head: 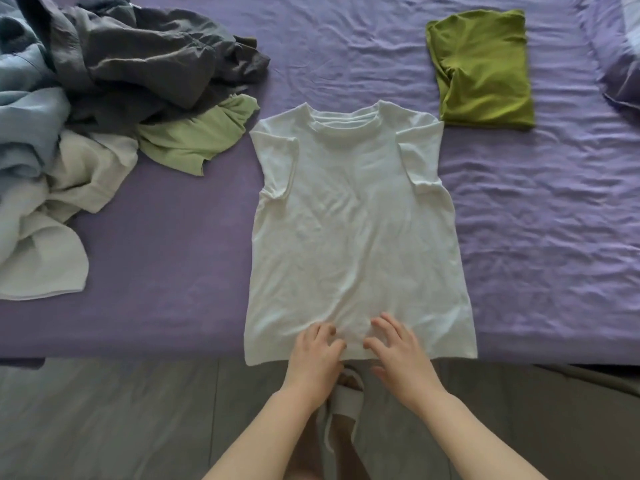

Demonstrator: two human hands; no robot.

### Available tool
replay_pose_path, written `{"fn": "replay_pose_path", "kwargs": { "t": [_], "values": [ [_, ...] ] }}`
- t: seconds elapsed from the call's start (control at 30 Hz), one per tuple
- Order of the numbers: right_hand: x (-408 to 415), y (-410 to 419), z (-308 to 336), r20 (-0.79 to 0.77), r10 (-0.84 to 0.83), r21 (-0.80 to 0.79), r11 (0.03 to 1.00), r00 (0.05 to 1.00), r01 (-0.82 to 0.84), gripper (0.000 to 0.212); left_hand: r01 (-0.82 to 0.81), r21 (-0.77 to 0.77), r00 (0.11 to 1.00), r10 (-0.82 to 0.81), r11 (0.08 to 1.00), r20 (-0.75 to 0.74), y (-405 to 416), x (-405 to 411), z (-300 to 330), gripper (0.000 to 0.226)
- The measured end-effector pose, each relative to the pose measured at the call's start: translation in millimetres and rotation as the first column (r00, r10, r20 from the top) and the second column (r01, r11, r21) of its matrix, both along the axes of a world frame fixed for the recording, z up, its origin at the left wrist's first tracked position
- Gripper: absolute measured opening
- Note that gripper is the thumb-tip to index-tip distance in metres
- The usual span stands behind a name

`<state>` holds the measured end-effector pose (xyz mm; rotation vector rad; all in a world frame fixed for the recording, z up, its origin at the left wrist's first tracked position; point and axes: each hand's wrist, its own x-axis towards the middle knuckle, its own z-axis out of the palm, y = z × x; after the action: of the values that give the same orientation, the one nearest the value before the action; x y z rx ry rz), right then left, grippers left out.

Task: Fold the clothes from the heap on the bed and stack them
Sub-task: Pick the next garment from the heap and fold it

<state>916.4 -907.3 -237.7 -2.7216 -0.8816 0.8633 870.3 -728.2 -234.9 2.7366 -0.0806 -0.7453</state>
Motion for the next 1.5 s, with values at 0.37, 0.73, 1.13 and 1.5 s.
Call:
{"fn": "replay_pose_path", "kwargs": {
  "t": [0.37, 0.73, 1.13, 1.5],
  "values": [
    [16, -8, -14, 0.226, 0.048, 0.136, 0.987, 0.973, -0.080, 0.035, 0.063, 0.039, 0.963, -0.071, 0.997, 0.261, 4, 11, -26, 0.039],
    [89, 3, 32, -0.481, -0.448, 0.267, 0.744, 0.753, 0.613, 0.017, -0.594, -0.403, 0.803, 0.481, 0.696, -0.353, 34, 69, 29, 0.010],
    [202, 42, 67, -0.343, -0.402, 0.331, 0.794, 0.849, 0.510, 0.013, -0.502, -0.400, 0.860, 0.492, 0.767, -0.137, 59, 164, 53, 0.010],
    [320, 96, 80, -0.211, -0.613, 0.401, 0.656, 0.761, 0.640, 0.017, -0.749, -0.550, 0.587, 0.755, 0.369, -0.293, 163, 288, 63, 0.018]
  ]
}}
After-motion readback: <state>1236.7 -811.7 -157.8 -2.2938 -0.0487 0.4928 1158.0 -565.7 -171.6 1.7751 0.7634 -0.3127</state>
